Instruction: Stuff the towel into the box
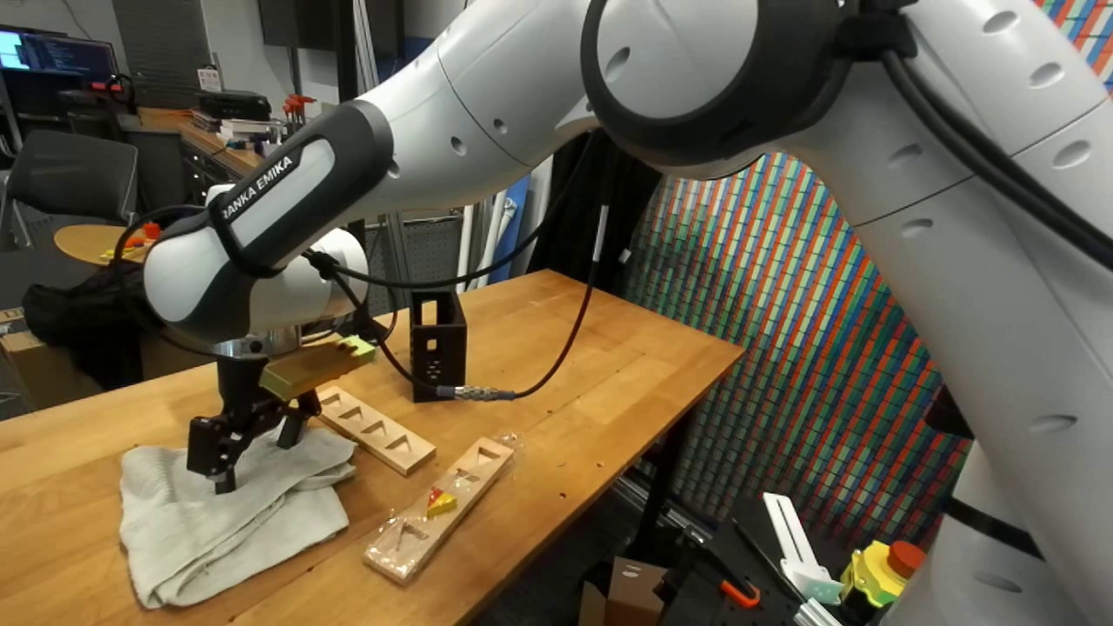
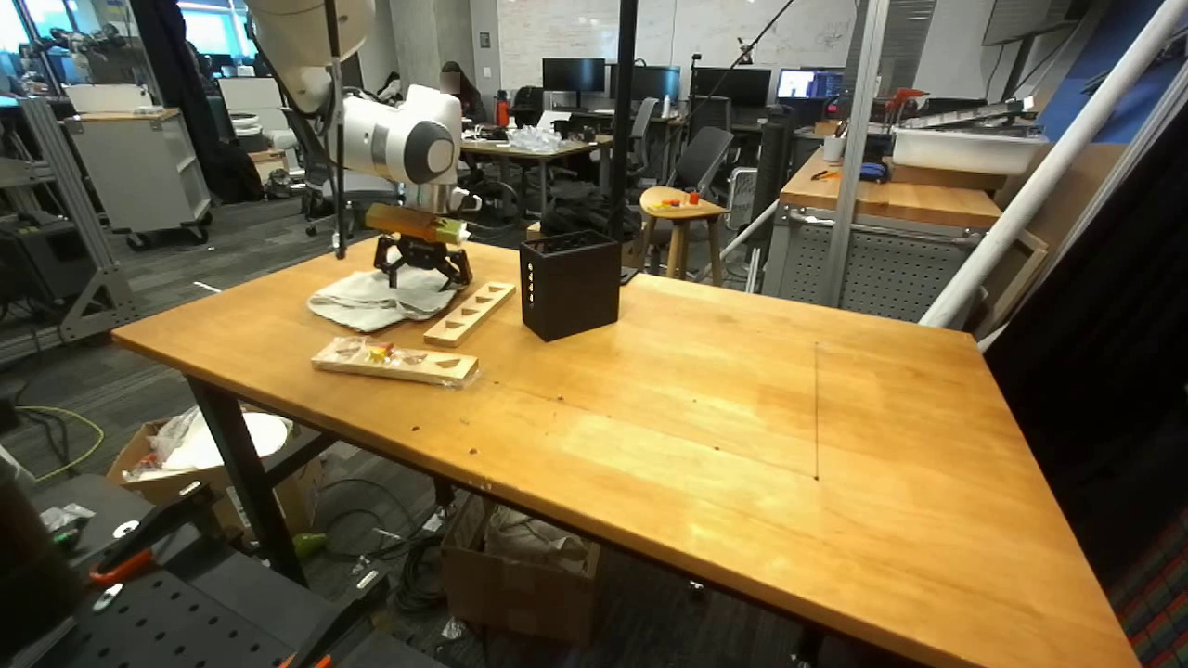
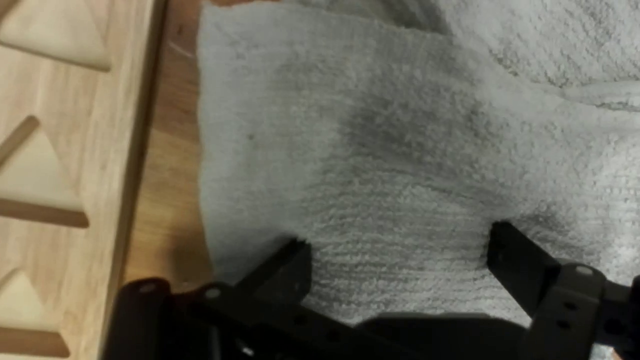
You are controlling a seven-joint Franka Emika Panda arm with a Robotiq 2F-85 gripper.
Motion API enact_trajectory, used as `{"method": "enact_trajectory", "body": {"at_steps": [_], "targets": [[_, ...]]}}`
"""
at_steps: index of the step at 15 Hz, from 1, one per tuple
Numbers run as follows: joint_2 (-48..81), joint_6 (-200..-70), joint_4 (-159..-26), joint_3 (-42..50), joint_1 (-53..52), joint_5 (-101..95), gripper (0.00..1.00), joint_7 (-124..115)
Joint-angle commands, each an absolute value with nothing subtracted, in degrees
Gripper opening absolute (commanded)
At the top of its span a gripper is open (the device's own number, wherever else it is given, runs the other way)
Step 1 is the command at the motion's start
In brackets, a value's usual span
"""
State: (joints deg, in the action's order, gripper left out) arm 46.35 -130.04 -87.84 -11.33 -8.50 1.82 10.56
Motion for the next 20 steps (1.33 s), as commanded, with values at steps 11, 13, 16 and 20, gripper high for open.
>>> {"method": "enact_trajectory", "body": {"at_steps": [11, 13, 16, 20], "targets": [[40.34, -130.54, -92.65, -10.4, -7.97, 2.1, 0.01, 8.96], [38.1, -129.84, -93.9, -9.41, -7.88, 1.48, 0.04, 8.46], [33.66, -128.18, -95.95, -7.76, -7.42, 0.46, 0.01, 8.13], [27.4, -125.21, -97.4, -5.67, -6.33, -1.33, 0.03, 8.73]]}}
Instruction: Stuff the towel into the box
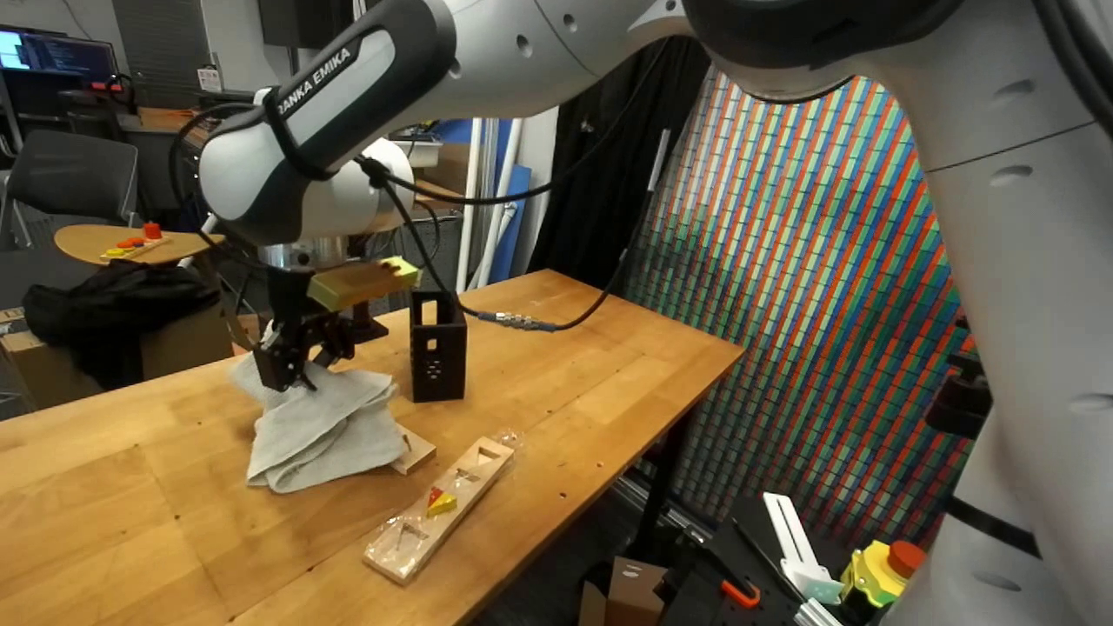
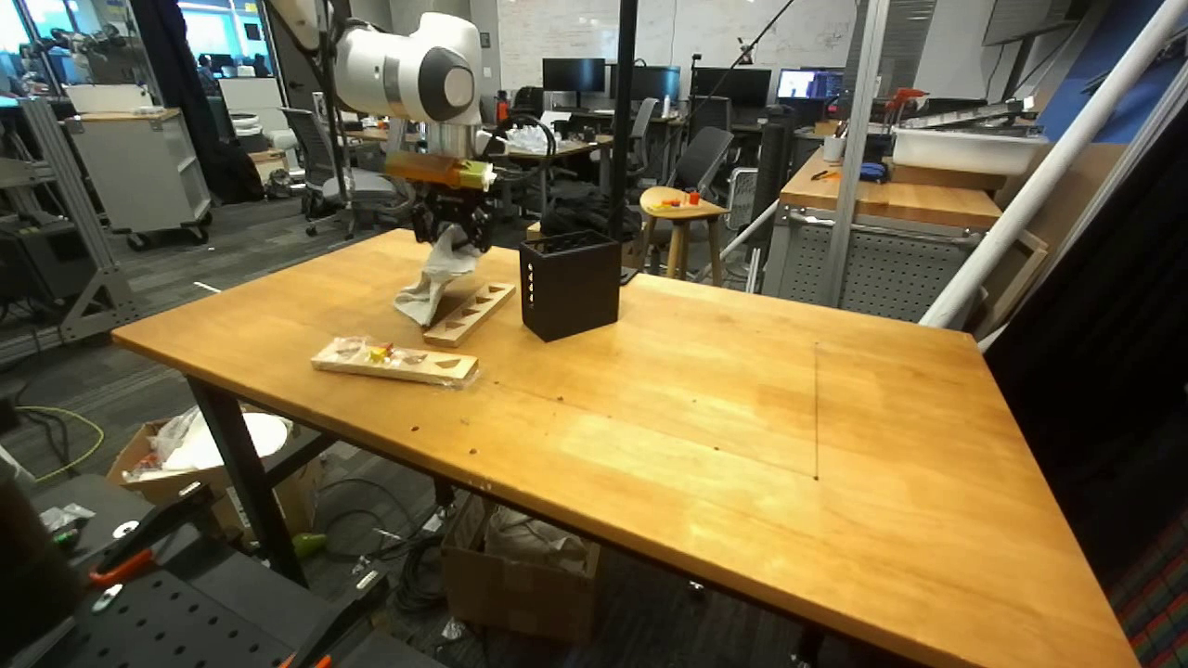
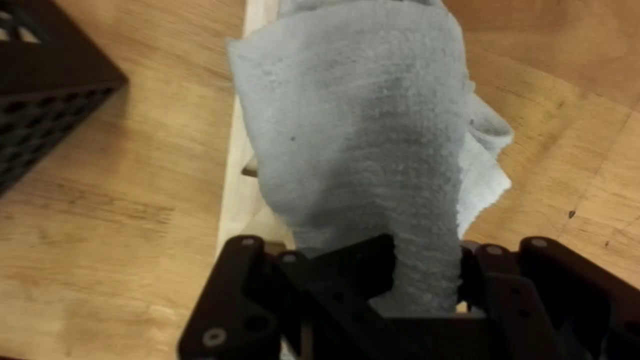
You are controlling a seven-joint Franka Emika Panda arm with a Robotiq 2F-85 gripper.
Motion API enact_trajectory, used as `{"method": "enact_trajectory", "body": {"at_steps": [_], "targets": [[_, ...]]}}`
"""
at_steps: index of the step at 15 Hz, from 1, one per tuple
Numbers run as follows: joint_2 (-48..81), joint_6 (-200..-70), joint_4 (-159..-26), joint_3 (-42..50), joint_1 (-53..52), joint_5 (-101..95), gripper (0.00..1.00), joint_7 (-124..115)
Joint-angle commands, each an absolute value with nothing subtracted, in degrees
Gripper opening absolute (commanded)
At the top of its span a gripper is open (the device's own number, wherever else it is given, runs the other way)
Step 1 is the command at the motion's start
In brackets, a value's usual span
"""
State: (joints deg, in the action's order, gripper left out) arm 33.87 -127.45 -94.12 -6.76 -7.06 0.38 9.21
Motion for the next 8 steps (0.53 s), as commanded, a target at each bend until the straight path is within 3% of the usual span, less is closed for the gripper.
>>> {"method": "enact_trajectory", "body": {"at_steps": [1, 8], "targets": [[26.12, -124.78, -97.5, -5.25, -5.83, -1.67, 0.02, 9.11], [18.67, -118.35, -96.03, -1.97, -0.78, -5.1, 0.01, 14.3]]}}
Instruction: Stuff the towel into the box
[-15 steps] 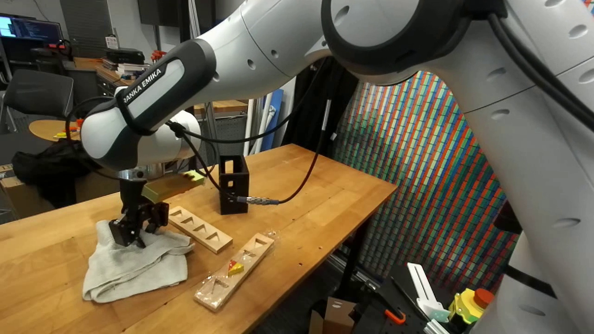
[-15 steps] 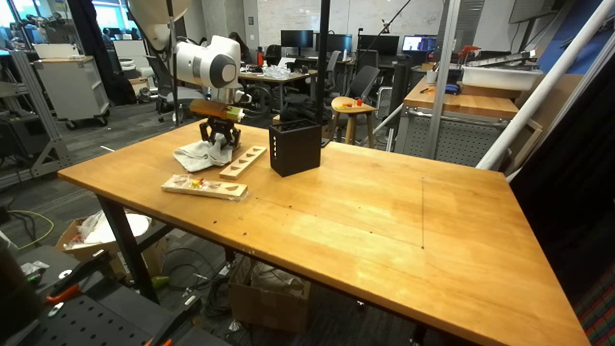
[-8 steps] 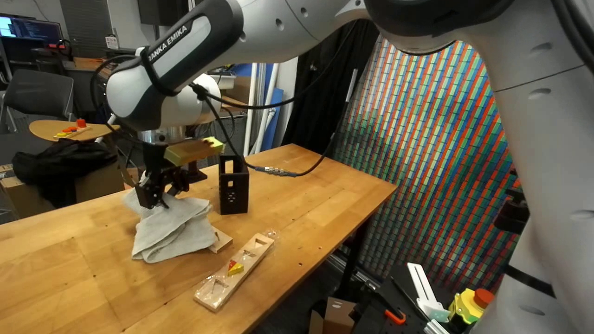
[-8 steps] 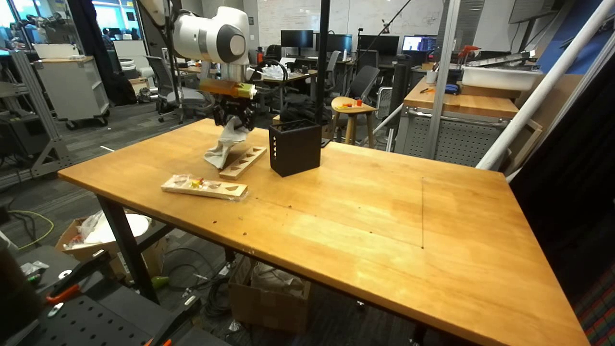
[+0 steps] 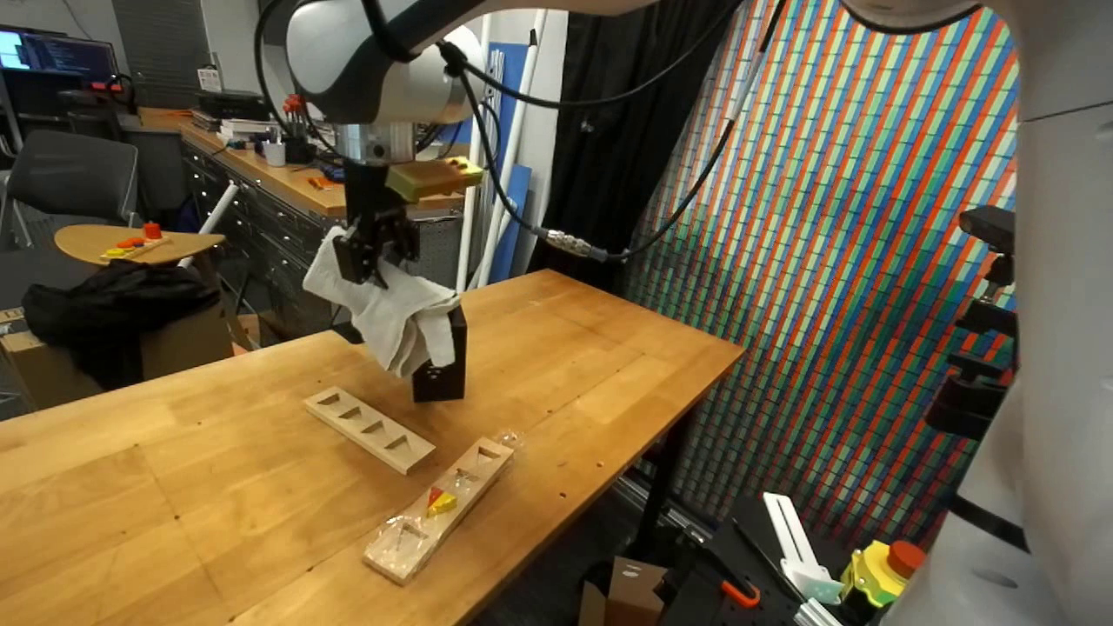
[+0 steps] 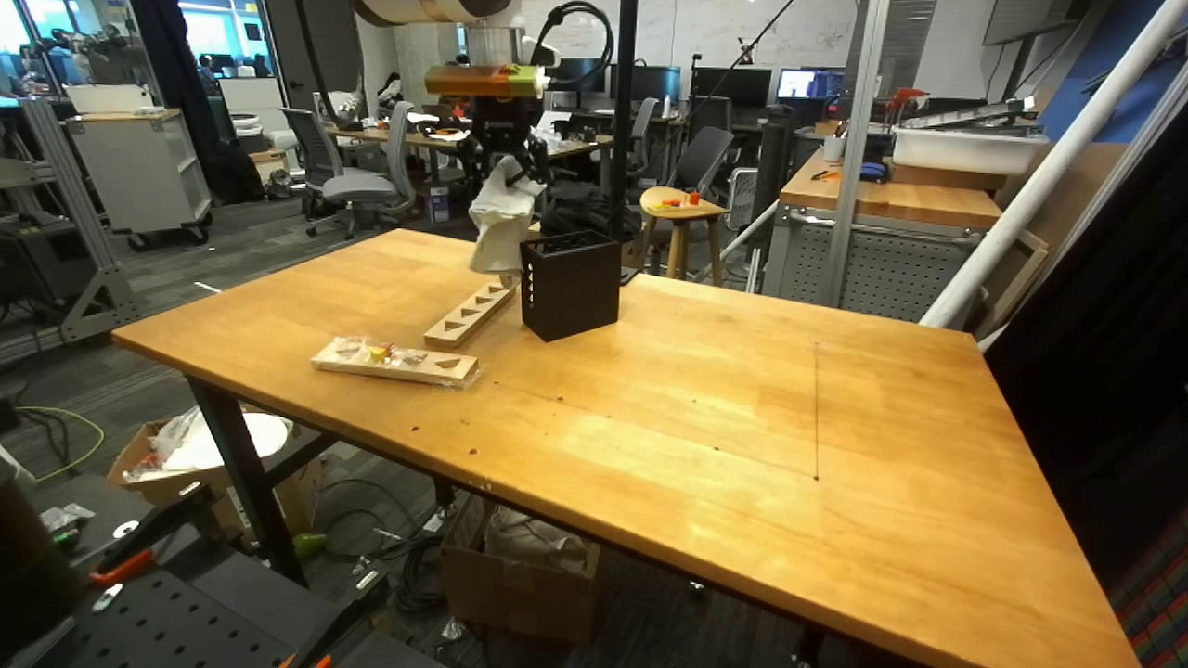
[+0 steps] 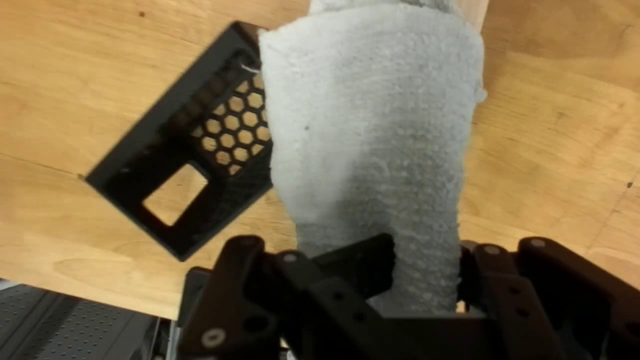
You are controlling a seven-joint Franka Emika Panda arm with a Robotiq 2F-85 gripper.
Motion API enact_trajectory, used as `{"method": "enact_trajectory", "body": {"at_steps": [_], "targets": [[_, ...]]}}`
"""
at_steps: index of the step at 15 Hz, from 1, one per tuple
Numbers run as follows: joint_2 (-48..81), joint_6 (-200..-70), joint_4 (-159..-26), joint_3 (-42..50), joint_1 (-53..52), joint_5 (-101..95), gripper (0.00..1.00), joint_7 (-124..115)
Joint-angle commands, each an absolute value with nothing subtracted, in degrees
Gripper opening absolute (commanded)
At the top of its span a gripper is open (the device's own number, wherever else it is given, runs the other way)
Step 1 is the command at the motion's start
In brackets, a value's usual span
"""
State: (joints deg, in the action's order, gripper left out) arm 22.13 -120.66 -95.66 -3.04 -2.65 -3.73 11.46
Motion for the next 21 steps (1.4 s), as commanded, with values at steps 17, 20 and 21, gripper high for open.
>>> {"method": "enact_trajectory", "body": {"at_steps": [17, 20, 21], "targets": [[21.04, -122.56, -93.84, -2.6, 5.25, -4.28, 0.02, 49.98], [22.78, -123.66, -93.41, -2.67, 5.73, -3.29, 0.02, 53.36], [23.35, -123.47, -93.26, -2.65, 5.91, -2.98, 0.01, 54.08]]}}
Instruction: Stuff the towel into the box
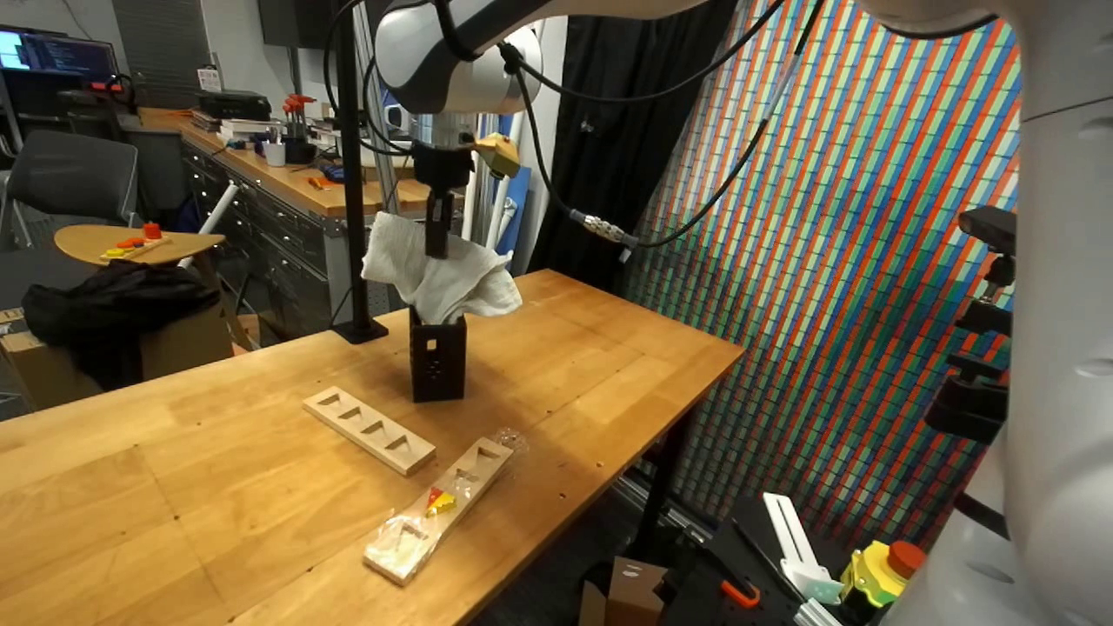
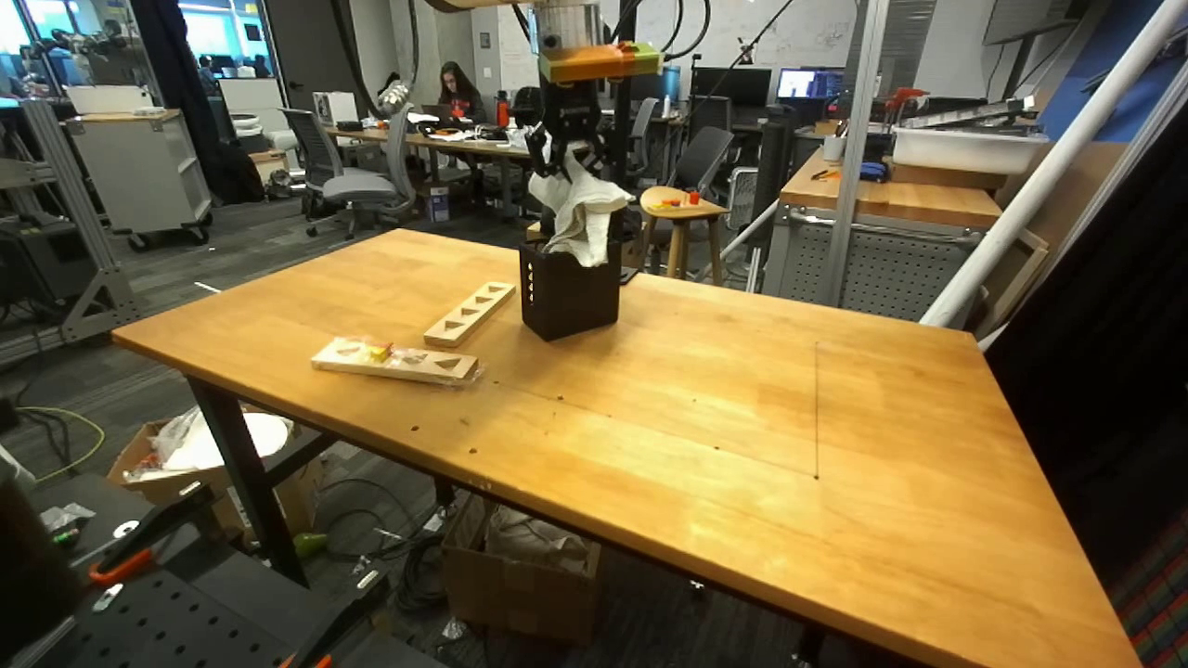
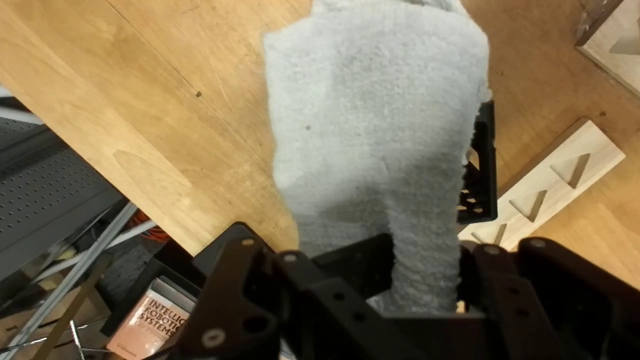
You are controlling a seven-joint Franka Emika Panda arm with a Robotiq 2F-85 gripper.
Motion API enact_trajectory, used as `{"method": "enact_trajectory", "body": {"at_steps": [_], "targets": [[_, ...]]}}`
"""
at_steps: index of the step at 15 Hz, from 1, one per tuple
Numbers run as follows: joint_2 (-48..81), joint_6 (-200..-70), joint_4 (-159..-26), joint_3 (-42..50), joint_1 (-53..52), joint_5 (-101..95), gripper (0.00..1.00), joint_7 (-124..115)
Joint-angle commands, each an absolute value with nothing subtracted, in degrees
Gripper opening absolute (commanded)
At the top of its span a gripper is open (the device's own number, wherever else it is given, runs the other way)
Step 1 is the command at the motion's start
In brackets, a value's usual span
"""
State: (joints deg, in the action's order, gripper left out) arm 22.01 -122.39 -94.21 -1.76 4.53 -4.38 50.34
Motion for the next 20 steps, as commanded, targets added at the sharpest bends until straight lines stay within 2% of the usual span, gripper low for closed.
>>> {"method": "enact_trajectory", "body": {"at_steps": [1, 10, 20], "targets": [[24.16, -123.32, -93.09, -2.71, 6.26, -2.32, 0.02, 54.97], [31.04, -118.72, -89.87, -4.08, 9.61, 4.73, 0.02, 61.72], [32.91, -113.2, -85.73, -3.4, 10.43, 4.84, 0.02, 63.08]]}}
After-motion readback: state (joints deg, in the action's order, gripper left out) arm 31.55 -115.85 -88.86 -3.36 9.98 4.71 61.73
